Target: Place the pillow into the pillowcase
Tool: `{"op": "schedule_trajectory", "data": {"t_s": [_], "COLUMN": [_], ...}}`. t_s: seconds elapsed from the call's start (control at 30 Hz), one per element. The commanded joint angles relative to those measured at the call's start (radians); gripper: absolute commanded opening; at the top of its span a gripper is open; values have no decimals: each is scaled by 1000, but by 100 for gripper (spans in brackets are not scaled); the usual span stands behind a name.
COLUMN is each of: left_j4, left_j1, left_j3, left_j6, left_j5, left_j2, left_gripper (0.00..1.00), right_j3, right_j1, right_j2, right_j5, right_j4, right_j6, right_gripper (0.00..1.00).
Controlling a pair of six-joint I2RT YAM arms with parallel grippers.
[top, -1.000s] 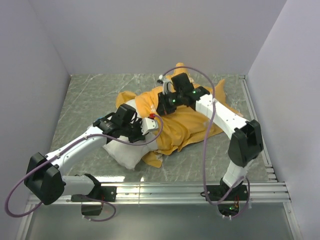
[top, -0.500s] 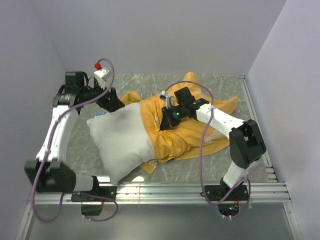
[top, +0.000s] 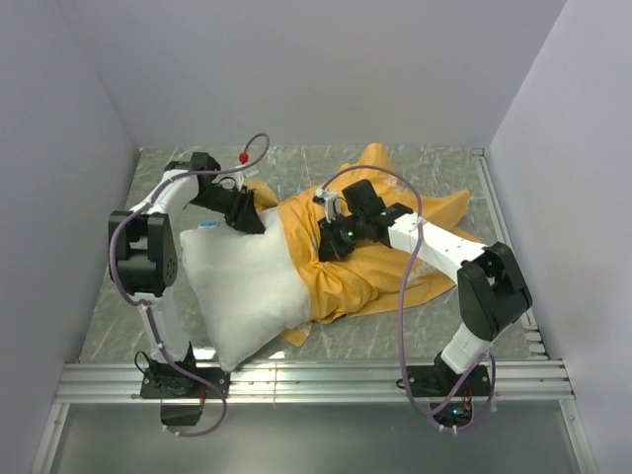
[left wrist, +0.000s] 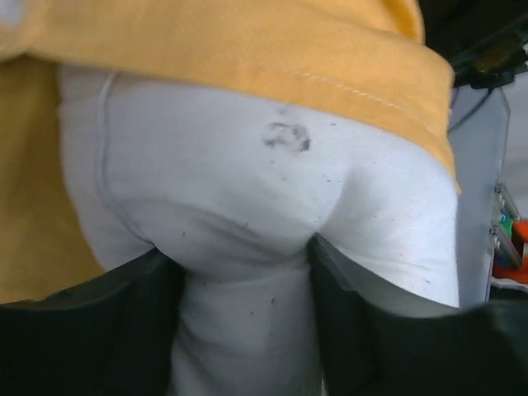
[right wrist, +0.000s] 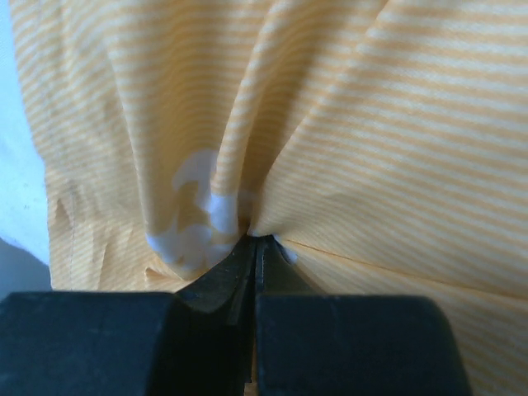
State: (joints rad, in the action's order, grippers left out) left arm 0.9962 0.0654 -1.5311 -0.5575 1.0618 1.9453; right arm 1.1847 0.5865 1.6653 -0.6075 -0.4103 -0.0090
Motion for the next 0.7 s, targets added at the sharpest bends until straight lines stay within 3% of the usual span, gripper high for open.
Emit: {"op": "schedule_trajectory", "data": {"t_s": [0.0,0.03,0.1,0.13,0.2,0.23,0.27,0.37,0.43,0.57,0.67], "left_j4": [221,292,373,372,364,281,218,25,-40,-241,-319], "left_j1": [80,82,80,77,85,96,106,163,238,385,494], "left_j3": [-53,-93,-259,-314,-452,-472,-445,-260,-155,164,348], "left_j6": [-134,-218,-231,-211,-220,-179,-162,-171,-209,-266,-337], "left_j5": [220,252,288,285,207,158,100,-61,-170,-348,-494], "left_j2": [7,45,75,69,32,-44,-96,-326,-487,-716,-876], "left_gripper": [56,17,0,1,1,1,1,0,0,0,0], "right_j3": [-66,-71,-79,-73,-2,30,99,281,383,581,566], "right_j1": [38,44,45,45,17,-13,-58,-238,-315,-329,-327], "right_j2": [-4,-16,-65,-82,-134,-154,-177,-266,-292,-273,-240], "right_j5": [106,110,133,147,196,177,148,29,44,207,253], "right_j4": [-73,-67,-45,-51,-125,-158,-218,-315,-338,-374,-381], "right_j6": [-43,-43,-42,-49,-92,-107,-132,-163,-126,-49,-23], "right_gripper": [0,0,0,0,12,19,33,57,63,70,71]}}
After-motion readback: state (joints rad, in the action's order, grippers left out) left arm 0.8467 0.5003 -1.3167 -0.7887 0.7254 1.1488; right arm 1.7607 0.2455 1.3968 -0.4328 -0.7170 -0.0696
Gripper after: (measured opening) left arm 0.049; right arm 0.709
